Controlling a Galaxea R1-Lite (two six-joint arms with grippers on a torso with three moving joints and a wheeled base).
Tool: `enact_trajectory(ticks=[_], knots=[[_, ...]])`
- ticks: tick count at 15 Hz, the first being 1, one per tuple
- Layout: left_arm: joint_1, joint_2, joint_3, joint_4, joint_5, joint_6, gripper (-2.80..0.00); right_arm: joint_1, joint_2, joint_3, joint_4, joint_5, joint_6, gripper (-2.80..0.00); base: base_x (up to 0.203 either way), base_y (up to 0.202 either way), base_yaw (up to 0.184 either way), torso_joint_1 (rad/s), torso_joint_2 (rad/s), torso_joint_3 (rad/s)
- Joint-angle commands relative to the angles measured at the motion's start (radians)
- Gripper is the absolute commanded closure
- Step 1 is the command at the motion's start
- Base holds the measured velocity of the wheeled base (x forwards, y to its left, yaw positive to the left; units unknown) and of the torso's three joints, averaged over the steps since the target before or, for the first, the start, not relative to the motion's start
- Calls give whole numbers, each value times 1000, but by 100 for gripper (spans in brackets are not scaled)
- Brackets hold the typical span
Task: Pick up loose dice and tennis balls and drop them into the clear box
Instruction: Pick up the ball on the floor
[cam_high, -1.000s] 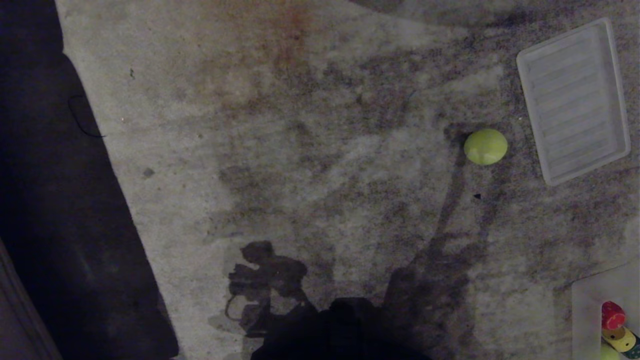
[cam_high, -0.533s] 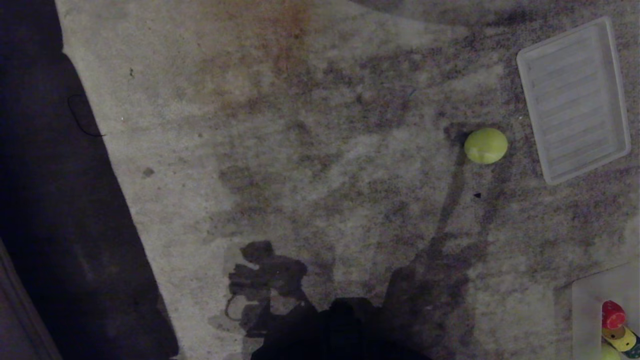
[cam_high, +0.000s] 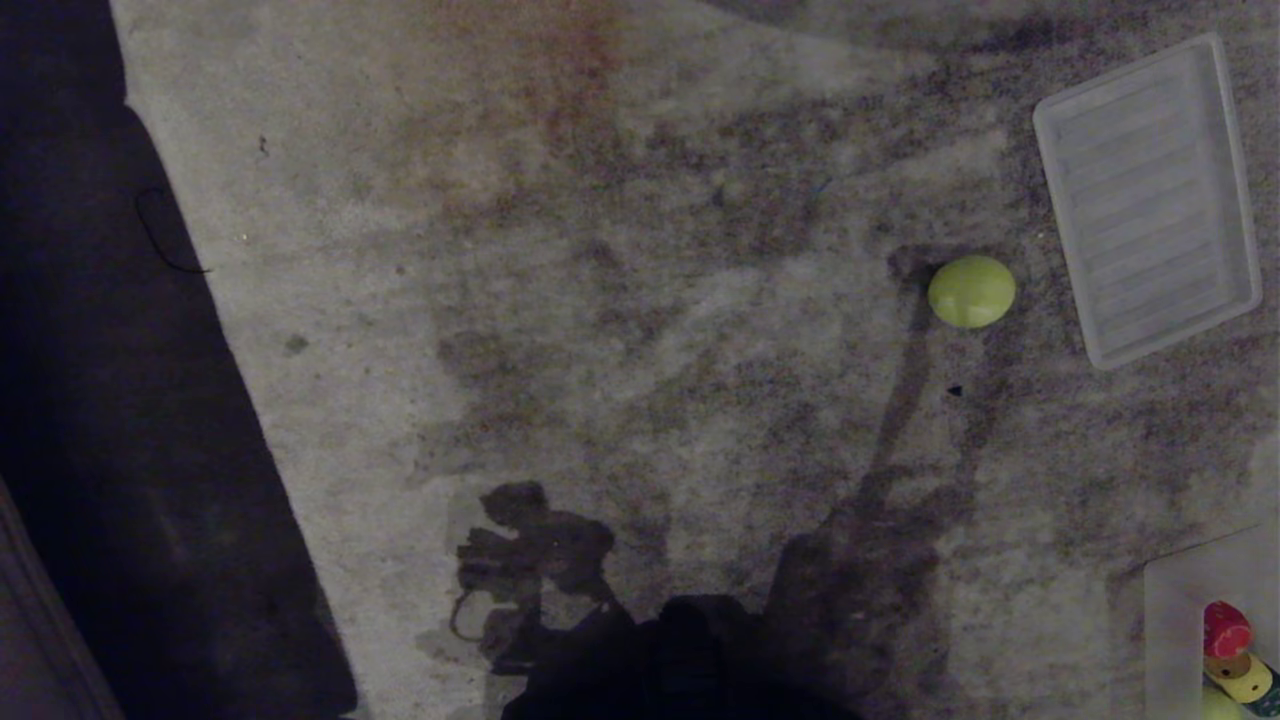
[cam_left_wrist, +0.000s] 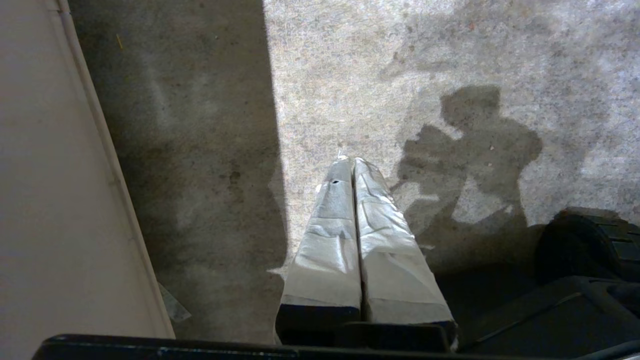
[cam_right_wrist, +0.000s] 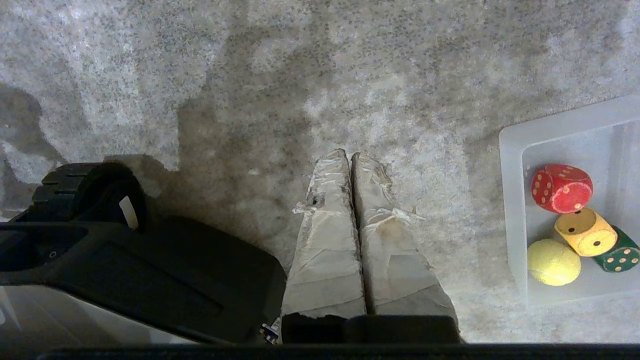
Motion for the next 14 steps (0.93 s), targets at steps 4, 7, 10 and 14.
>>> enact_trajectory(ticks=[4, 7, 10, 14], knots=[[0, 0, 2, 0, 1, -1, 0, 0, 1, 0, 0, -1, 3, 0, 0, 0, 0, 0, 0, 0], [0, 0, 2, 0, 1, -1, 0, 0, 1, 0, 0, -1, 1, 0, 0, 0, 0, 0, 0, 0], [0, 0, 2, 0, 1, -1, 0, 0, 1, 0, 0, -1, 1, 0, 0, 0, 0, 0, 0, 0], [0, 0, 2, 0, 1, -1, 0, 0, 1, 0, 0, -1, 1, 0, 0, 0, 0, 0, 0, 0]])
